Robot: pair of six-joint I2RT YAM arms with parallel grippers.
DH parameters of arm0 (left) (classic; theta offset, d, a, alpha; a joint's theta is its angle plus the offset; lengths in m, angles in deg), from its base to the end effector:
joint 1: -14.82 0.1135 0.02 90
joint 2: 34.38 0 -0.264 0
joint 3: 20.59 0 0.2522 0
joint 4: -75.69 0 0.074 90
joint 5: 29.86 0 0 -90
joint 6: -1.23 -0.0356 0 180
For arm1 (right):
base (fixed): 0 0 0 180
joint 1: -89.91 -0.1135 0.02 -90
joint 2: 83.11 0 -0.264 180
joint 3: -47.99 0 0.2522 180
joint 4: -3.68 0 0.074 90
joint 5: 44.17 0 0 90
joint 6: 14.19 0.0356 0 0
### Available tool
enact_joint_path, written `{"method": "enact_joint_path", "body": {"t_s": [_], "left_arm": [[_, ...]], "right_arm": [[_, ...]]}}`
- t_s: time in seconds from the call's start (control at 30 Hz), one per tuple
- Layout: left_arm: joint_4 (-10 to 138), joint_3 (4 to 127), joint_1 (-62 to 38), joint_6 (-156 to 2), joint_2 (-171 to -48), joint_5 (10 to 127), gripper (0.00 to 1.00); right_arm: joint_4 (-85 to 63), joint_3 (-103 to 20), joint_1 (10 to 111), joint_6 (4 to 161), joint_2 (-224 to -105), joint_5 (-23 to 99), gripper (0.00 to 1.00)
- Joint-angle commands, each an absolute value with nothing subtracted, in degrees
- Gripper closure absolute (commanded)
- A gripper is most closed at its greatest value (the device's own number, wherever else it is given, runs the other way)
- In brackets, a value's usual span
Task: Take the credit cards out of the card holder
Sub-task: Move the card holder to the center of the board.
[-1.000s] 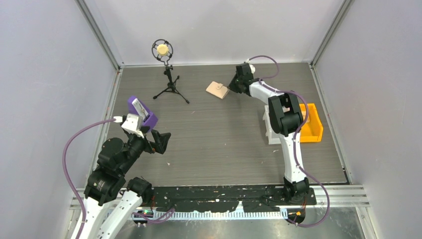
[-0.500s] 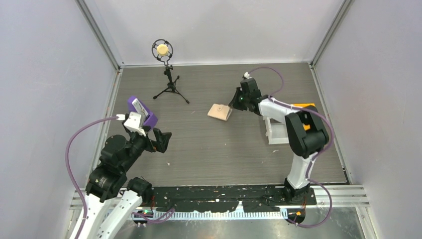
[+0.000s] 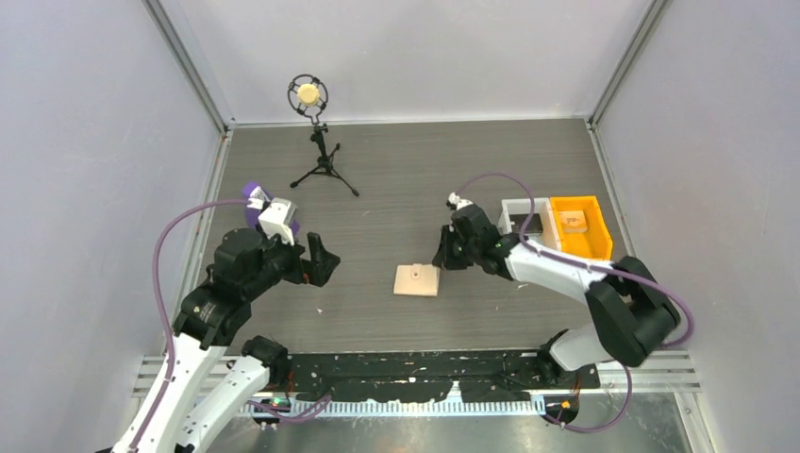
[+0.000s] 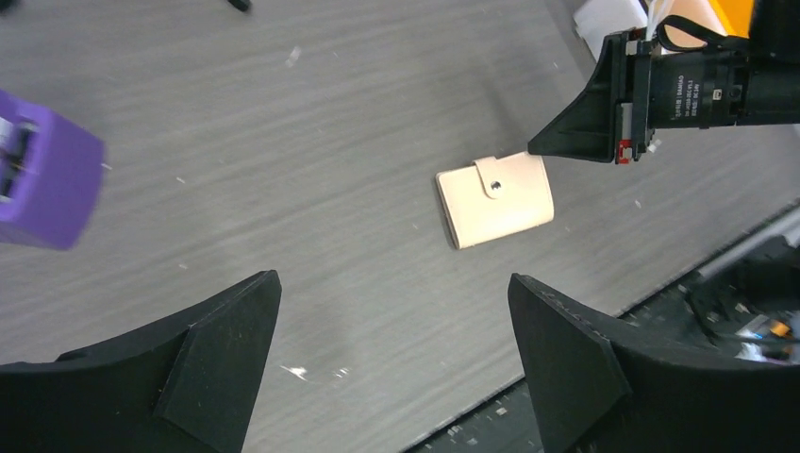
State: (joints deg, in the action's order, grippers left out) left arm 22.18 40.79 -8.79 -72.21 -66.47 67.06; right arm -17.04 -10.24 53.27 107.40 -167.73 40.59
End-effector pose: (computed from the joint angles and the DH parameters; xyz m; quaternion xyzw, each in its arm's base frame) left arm 0.1046 -0.0504 0.3323 0.0842 0.8346 -0.2337 0.4917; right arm 0.2353 0.1791 0.1840 -0.0577 0.9282 0.2401 0.2785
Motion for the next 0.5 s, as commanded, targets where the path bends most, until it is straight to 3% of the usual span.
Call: {"method": "enact_joint_path", "body": {"t_s": [0.0, 0.13, 0.2, 0.47], "left_arm": [[21.0, 41.37, -9.04, -67.46, -67.82, 75.24, 0.06], [21.27, 38.41, -9.01, -68.01, -66.45, 73.49, 0.06], [20.98, 37.3, -9.0, -68.64, -65.23, 71.83, 0.05], [21.2, 36.05, -9.0, -68.65, -61.0, 69.67, 0.03]], "right_arm": [[-18.75, -3.74, 51.51, 109.85, -157.9, 43.31, 0.93], [-22.39, -0.51, 50.42, 109.86, -151.85, 45.41, 0.72], [-24.94, -1.6, 50.16, 108.54, -149.54, 47.99, 0.66], [-27.15, -6.08, 42.22, 97.79, -144.7, 51.78, 0.6]]}}
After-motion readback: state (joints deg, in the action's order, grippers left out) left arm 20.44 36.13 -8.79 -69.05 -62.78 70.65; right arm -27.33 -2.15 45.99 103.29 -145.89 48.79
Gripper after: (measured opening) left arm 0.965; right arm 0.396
